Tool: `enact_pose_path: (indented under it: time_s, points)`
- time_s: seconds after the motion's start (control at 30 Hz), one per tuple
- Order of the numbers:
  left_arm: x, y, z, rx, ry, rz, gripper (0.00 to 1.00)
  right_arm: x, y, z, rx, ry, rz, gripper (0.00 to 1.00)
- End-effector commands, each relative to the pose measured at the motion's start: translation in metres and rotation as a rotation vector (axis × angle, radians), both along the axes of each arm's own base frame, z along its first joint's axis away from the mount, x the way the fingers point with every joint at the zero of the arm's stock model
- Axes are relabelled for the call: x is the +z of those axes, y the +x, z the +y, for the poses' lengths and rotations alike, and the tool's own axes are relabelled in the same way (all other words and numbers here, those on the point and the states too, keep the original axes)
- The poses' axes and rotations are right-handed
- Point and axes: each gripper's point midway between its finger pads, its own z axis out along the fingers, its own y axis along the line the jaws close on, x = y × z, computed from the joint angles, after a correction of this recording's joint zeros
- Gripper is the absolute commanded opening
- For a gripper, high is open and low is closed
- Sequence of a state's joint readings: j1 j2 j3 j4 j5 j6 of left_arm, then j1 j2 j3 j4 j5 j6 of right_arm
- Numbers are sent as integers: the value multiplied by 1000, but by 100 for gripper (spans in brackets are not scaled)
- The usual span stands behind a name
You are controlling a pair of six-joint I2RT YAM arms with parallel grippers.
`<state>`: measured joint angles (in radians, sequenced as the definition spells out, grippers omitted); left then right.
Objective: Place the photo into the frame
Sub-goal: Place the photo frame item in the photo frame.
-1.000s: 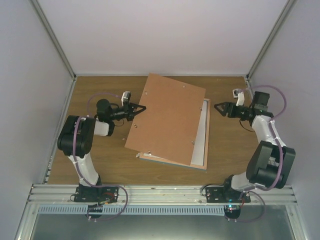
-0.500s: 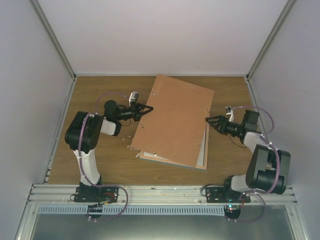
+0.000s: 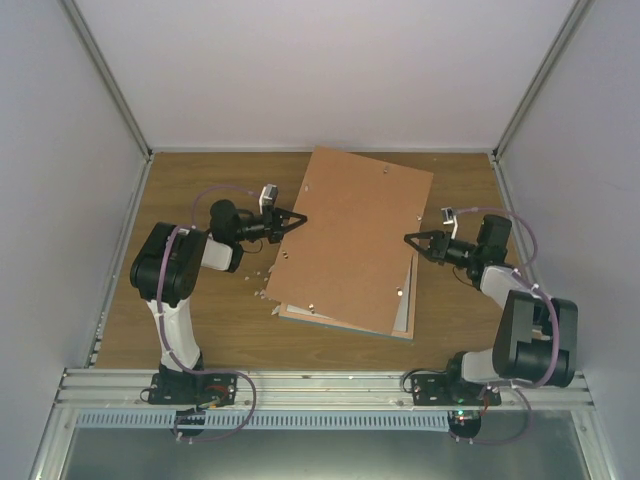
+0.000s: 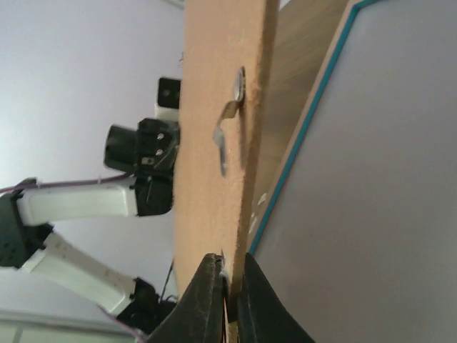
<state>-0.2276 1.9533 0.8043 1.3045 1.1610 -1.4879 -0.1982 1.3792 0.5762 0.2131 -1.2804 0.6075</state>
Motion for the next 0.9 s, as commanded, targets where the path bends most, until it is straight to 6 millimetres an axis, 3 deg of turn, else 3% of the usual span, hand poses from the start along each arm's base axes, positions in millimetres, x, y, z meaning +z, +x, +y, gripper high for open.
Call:
enact_pose_path:
  time_s: [0.0, 0.13, 0.43, 0.5, 0.57, 0.7, 0.8, 0.87]
  points:
    - [3, -2, -3, -22, 64, -91, 12, 7, 6, 3, 42, 11, -32, 1]
    - [-12, -8, 4, -39, 133, -114, 36, 2, 8, 2, 49, 17, -13, 1]
    - [-36, 3, 19, -23, 317, -157, 42, -24, 23, 6, 48, 24, 96, 1]
    - [-44, 2, 25, -6, 360, -138, 48, -30, 26, 11, 68, 29, 121, 1]
    - [-54, 4, 35, 32, 423, -128, 62, -39, 29, 16, 84, 21, 147, 1]
    - [-73, 20, 65, 131, 633, -147, 76, -59, 37, 21, 99, 7, 185, 1]
    - [-66, 30, 80, 156, 785, -285, 79, -74, 41, 20, 92, -1, 214, 1]
    - [-57, 31, 85, 132, 870, -439, 90, -84, 43, 19, 91, -10, 230, 1]
